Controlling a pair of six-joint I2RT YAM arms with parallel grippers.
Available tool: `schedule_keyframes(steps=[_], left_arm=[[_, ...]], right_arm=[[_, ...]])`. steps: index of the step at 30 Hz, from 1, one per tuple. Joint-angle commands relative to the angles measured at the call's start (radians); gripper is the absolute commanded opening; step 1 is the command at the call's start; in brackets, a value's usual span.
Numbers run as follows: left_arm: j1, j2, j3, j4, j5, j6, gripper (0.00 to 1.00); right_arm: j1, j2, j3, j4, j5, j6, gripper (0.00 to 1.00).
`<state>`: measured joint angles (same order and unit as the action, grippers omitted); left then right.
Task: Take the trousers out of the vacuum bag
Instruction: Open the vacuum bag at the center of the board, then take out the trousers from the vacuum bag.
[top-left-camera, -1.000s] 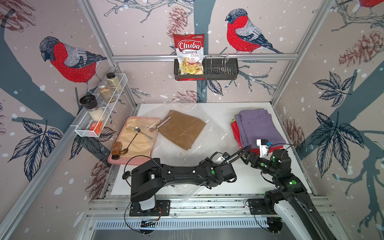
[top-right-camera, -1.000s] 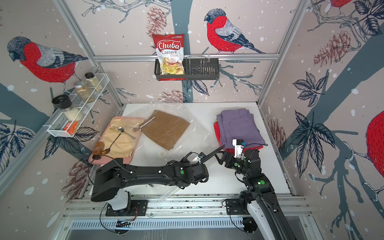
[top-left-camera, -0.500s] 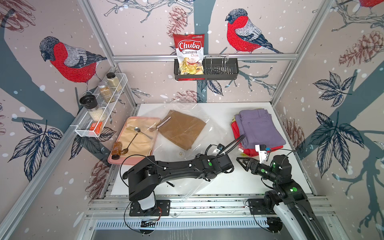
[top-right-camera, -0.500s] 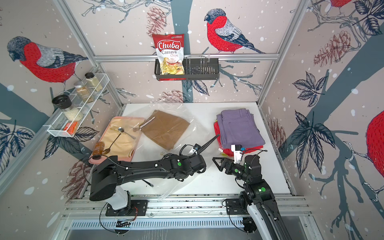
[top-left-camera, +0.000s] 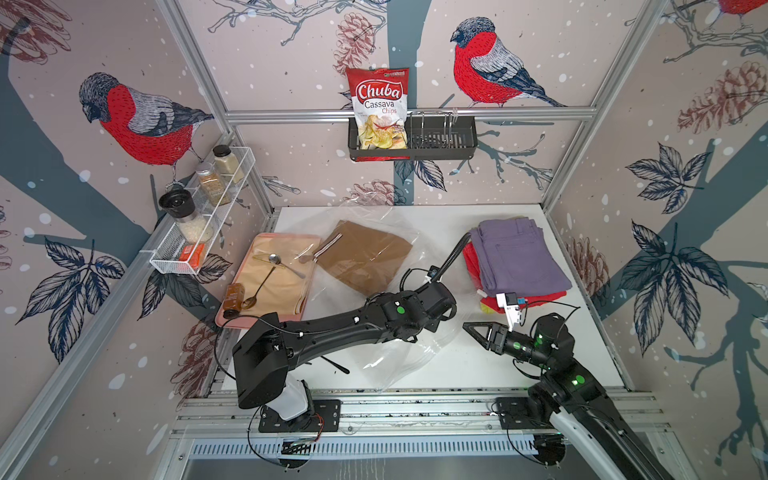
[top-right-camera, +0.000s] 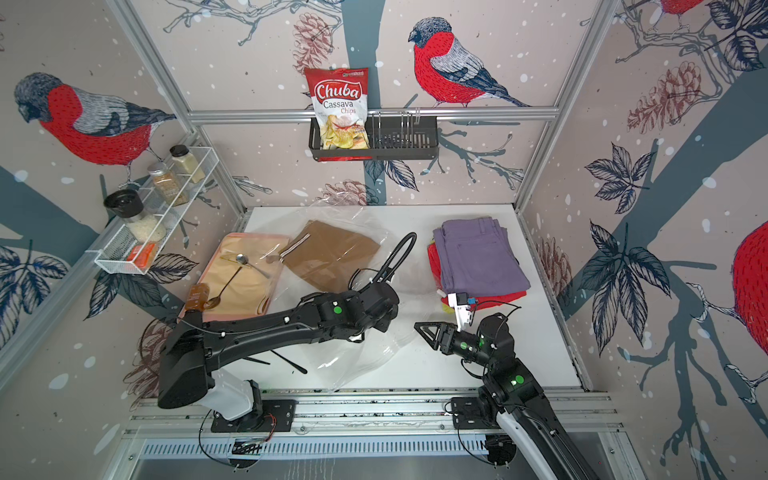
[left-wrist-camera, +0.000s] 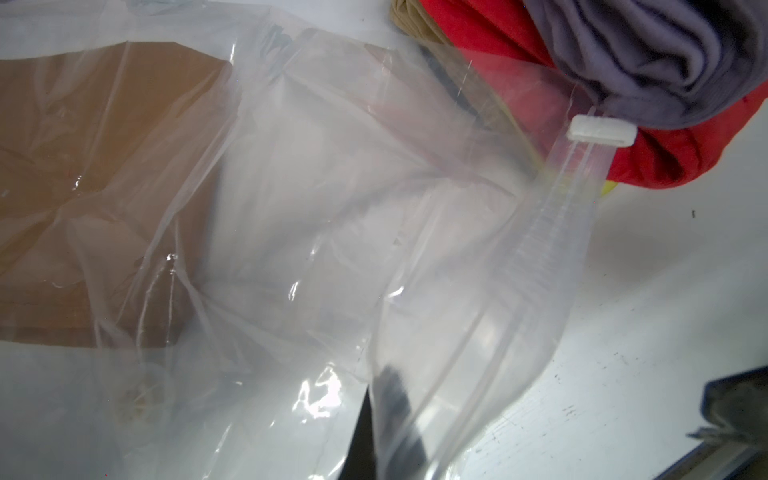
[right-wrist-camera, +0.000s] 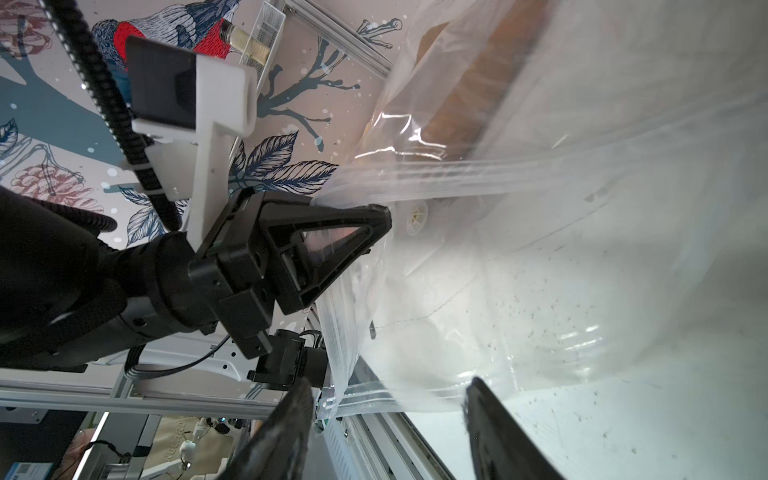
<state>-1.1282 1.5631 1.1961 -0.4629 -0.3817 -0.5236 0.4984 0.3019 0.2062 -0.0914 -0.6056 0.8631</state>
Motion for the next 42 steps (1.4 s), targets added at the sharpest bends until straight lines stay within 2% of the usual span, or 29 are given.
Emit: schedule_keyframes(steps=[1,9,16,28,35,42], left_arm=[[0.016,-0.010,0.021,0.067,0.030,-0.009,0.00],[0.085,-0.011,0.065,0.077,0.088,-0.013,0.00],[0.099,-0.015,0.080,0.103,0.090,-0.002,0.00],[0.123,-0.053,0.055,0.104,0.084,0.010,0.00],[0.130,-0.097,0.042,0.099,0.069,0.016,0.00],[0.133,-0.163,0.021,0.092,0.059,0.022,0.00]], right_arm=[[0.084,0.030,-0.011,0.147,0.162,0.044,0.55],[0.337,0.251,-0.026,0.335,0.469,0.045,0.49],[0.441,0.515,-0.038,0.586,0.553,0.093,0.44],[0.511,0.977,0.098,0.867,0.556,0.115,0.42],[0.498,1.197,0.210,0.958,0.613,0.253,0.42],[0.473,1.407,0.358,1.046,0.614,0.332,0.48]])
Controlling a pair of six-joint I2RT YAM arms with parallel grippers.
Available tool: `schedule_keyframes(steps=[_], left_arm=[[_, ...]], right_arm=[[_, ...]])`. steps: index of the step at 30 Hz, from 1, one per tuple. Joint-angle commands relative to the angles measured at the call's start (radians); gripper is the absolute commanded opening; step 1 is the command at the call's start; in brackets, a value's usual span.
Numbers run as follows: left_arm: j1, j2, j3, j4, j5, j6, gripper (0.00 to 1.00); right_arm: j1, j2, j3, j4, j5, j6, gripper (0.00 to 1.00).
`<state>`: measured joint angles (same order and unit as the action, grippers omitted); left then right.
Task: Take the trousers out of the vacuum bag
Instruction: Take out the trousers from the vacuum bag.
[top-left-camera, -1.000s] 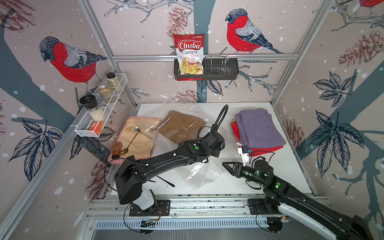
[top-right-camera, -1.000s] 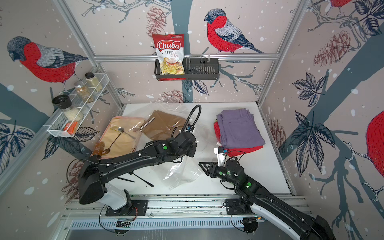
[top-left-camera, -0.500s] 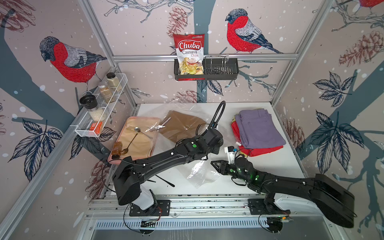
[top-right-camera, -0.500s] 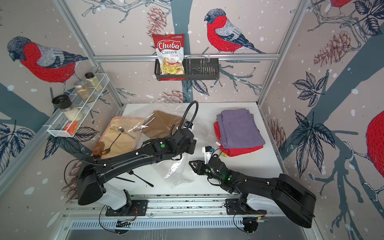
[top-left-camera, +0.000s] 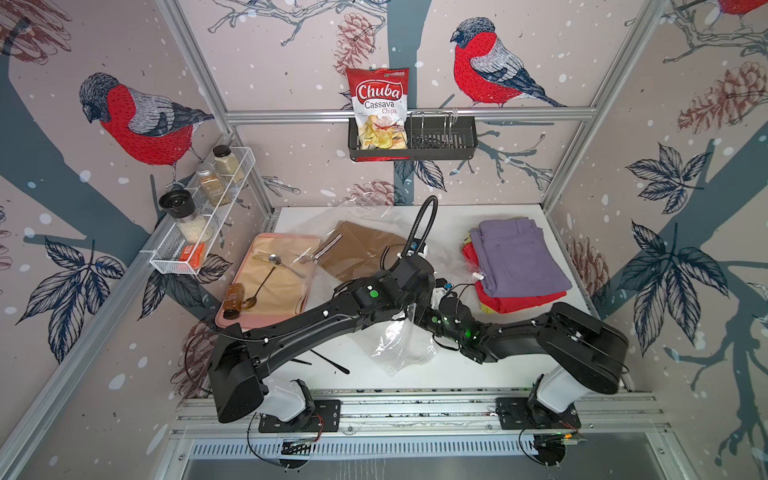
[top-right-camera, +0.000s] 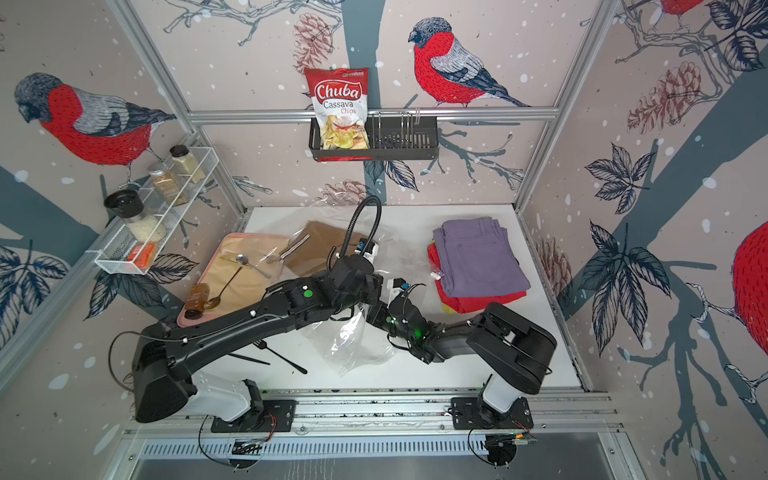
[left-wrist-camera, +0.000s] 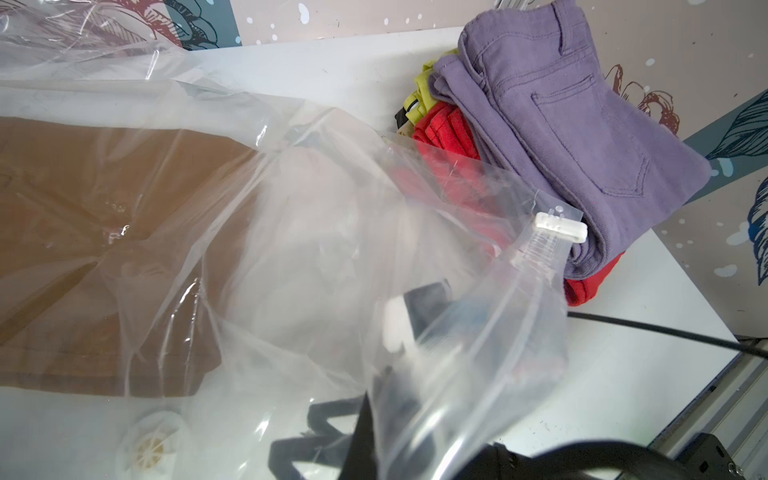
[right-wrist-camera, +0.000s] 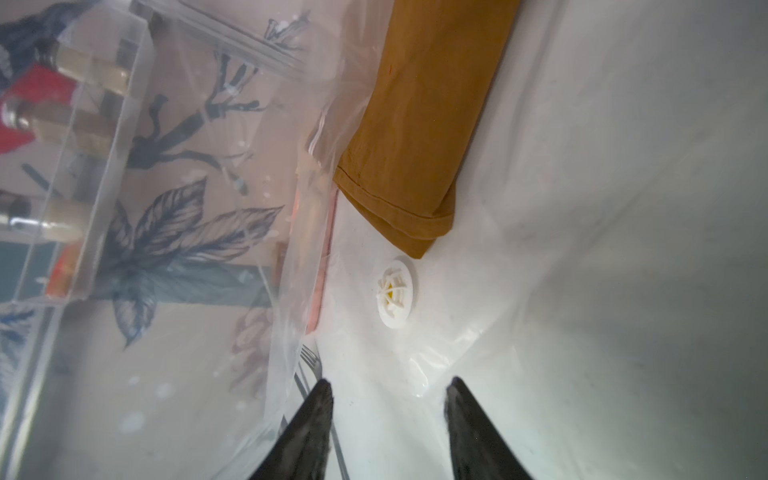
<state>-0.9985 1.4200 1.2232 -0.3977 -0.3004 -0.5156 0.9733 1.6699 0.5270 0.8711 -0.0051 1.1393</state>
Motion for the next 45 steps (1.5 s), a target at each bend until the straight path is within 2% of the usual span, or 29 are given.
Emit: schedule_keyframes(steps=[1,17,22,30,34,37,41,45], left_arm=[[0.004,-0.027,-0.009,0.026,-0.022,0.014,0.00],[0.012,-0.072,-0.025,-0.007,-0.049,0.022,0.00],[0.015,-0.076,-0.026,-0.021,-0.048,0.016,0.00],[0.017,-0.071,-0.030,-0.027,-0.043,-0.003,0.00],[0.017,-0.067,-0.036,-0.021,-0.031,-0.012,0.00],[0.017,-0.066,-0.035,-0.017,-0.031,-0.011,0.00],[0.028,-0.062,-0.036,-0.015,-0.033,-0.009,0.00],[0.045,-0.062,-0.041,-0.004,-0.017,-0.007,0.00]], right_arm=[[-0.002,0.062,0.063,0.078,0.028,0.056,0.48],[-0.074,0.347,0.331,-0.043,0.068,0.126,0.51],[-0.080,0.402,0.370,-0.014,0.052,0.126,0.53],[-0.084,0.481,0.459,-0.001,0.012,0.116,0.52],[-0.094,0.511,0.481,0.009,0.005,0.124,0.46],[-0.102,0.507,0.471,0.037,-0.009,0.119,0.34],[-0.093,0.449,0.459,-0.004,0.005,0.042,0.13],[-0.078,0.380,0.413,-0.014,0.031,-0.015,0.02]])
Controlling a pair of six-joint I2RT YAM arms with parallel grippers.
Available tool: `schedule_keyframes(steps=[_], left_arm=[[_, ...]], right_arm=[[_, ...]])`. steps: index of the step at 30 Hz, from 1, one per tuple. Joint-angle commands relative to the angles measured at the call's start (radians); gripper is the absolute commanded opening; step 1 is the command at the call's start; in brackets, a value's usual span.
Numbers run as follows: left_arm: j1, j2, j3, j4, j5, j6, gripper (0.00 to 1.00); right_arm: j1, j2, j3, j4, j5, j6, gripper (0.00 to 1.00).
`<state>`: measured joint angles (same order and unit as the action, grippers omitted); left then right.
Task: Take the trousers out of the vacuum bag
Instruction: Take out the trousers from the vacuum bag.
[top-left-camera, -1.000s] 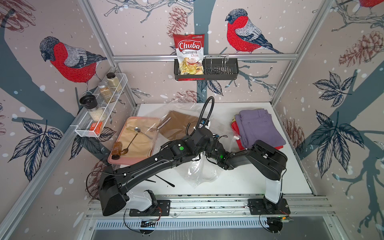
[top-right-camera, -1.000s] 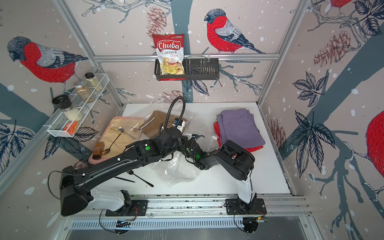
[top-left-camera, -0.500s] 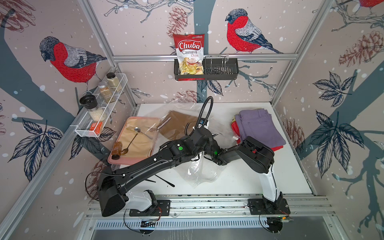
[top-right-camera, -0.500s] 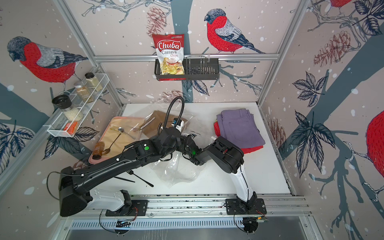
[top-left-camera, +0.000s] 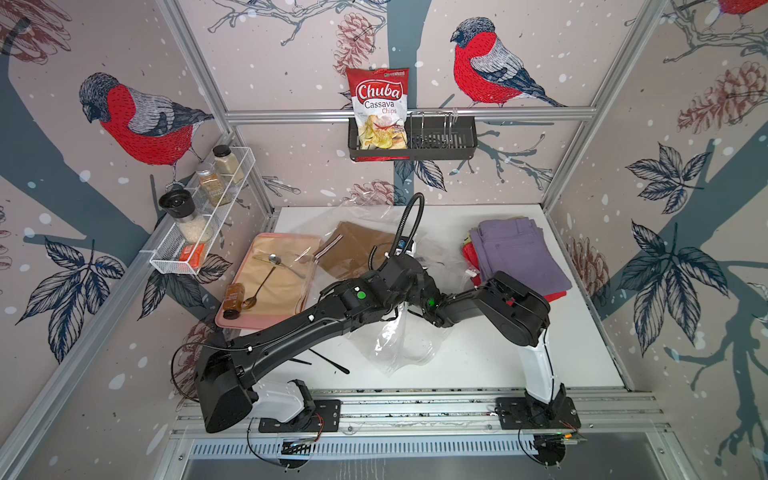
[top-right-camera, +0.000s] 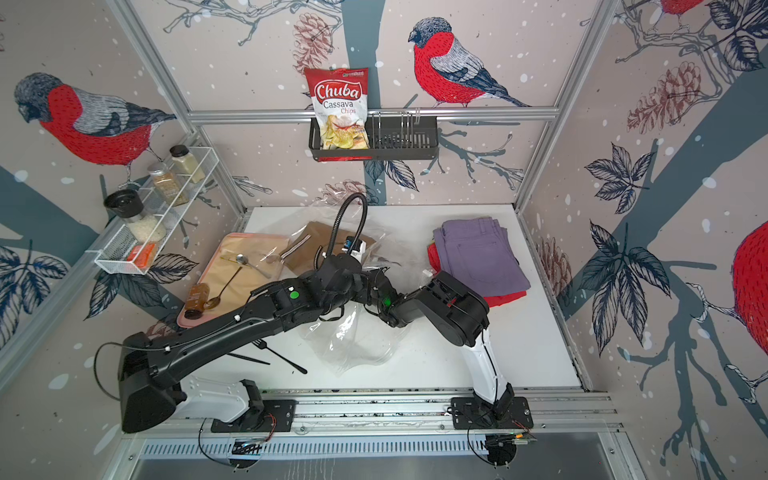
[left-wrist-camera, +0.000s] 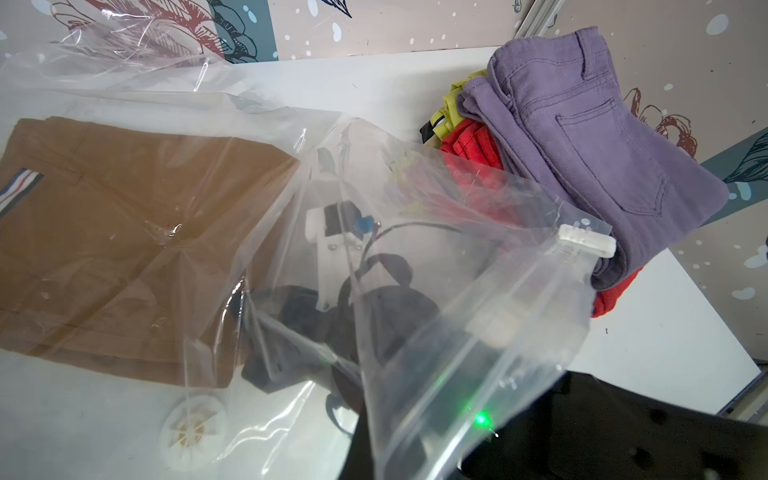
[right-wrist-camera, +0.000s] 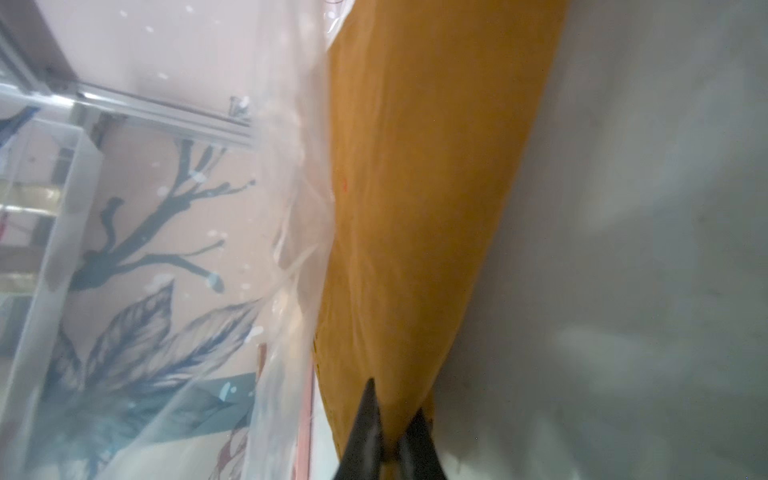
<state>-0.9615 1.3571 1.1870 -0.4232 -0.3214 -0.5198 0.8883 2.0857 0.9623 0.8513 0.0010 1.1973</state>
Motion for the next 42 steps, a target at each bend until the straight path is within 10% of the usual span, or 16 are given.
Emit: schedule_keyframes(steps=[1,36,42], left_arm=[[0.015,0.001,-0.006,0.026,0.010,-0.001,0.00],[0.081,0.074,-0.022,0.122,0.097,0.026,0.00],[0.081,0.074,-0.023,0.136,0.137,0.026,0.00]], right_arm=[[0.011,-0.055,-0.037,0.011,0.031,-0.084,0.02],[0.289,-0.660,-0.564,-0.176,0.298,-0.163,0.00],[0.272,-0.638,-0.585,-0.153,0.294,-0.137,0.24]])
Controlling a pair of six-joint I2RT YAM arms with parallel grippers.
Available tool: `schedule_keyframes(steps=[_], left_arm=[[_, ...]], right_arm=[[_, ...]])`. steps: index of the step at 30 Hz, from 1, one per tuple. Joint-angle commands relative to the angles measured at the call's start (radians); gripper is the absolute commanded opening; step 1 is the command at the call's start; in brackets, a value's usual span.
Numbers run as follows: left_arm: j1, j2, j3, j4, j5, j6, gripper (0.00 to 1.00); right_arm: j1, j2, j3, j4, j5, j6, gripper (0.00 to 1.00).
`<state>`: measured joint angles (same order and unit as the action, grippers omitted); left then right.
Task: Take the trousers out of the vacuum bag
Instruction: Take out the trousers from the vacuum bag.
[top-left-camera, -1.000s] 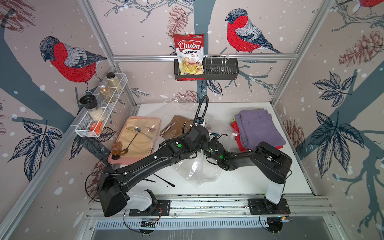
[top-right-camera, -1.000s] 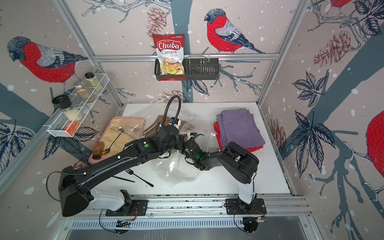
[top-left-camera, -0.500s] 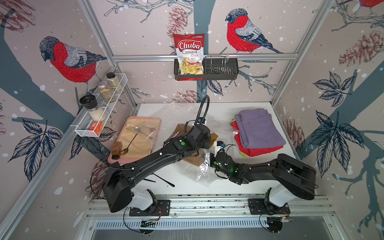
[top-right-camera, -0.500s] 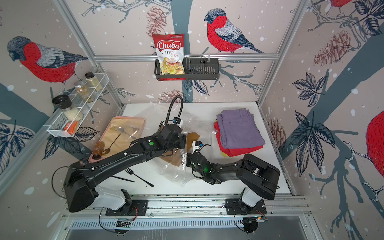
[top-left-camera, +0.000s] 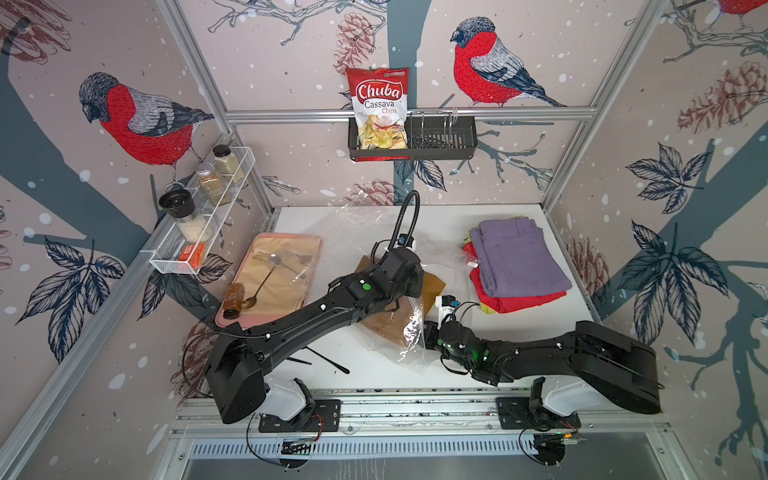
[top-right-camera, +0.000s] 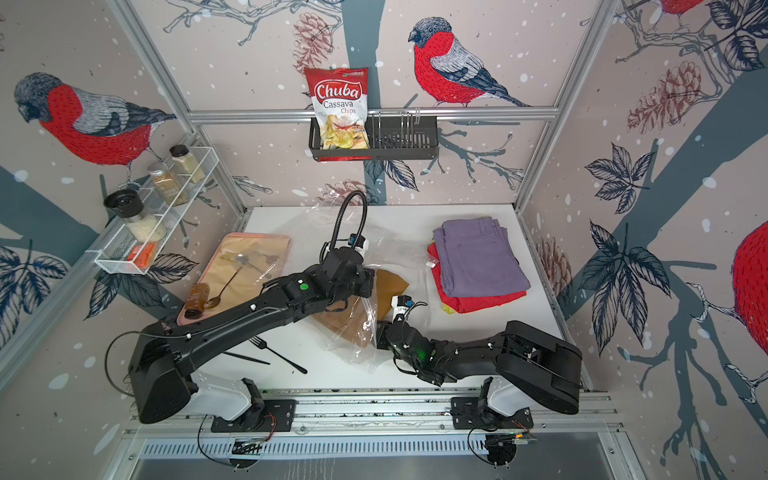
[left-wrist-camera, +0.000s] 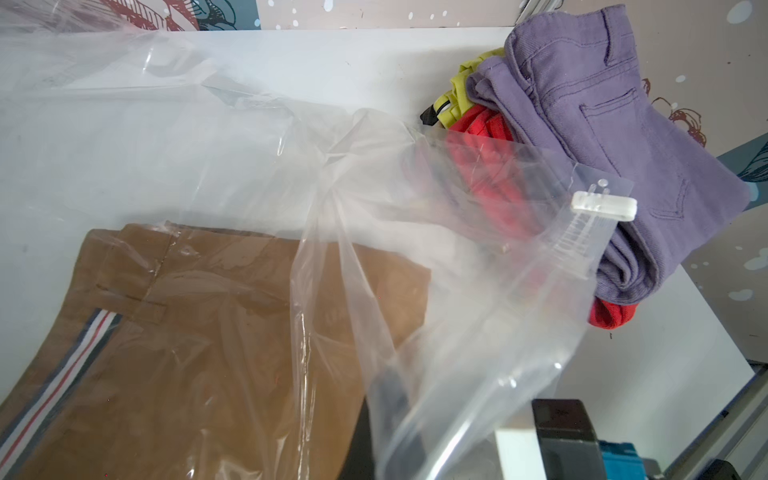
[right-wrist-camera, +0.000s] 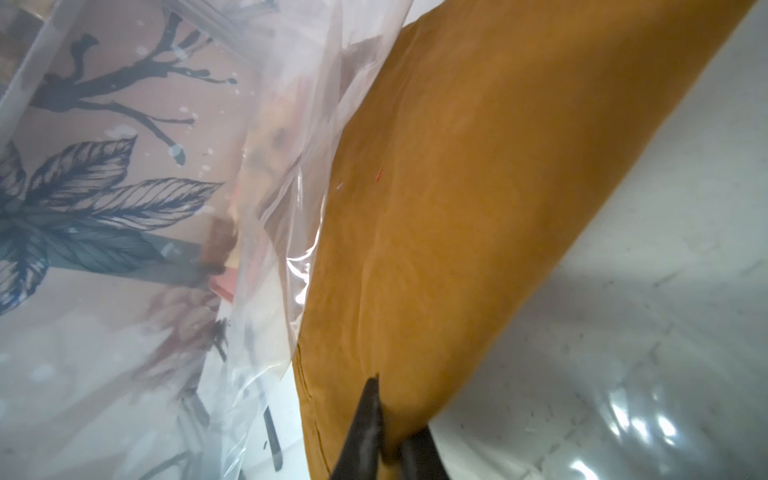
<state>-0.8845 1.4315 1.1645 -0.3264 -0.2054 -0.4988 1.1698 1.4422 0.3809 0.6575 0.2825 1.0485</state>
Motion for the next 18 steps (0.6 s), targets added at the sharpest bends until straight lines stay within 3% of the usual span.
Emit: schedule_keyframes(steps=[1,7,18], left_arm=[[0.005,0.000,-0.001,0.037,0.023,0.005,0.00],[0.004,-0.006,-0.009,0.034,0.032,0.005,0.00],[0.005,-0.007,-0.018,0.052,0.075,-0.003,0.00]], right_arm=[[-0.021,0.005,-0.006,0.045,0.005,0.016,0.28],[-0.126,0.007,-0.024,0.094,-0.085,0.009,0.48],[-0.269,0.061,-0.016,0.152,-0.178,0.000,0.66]])
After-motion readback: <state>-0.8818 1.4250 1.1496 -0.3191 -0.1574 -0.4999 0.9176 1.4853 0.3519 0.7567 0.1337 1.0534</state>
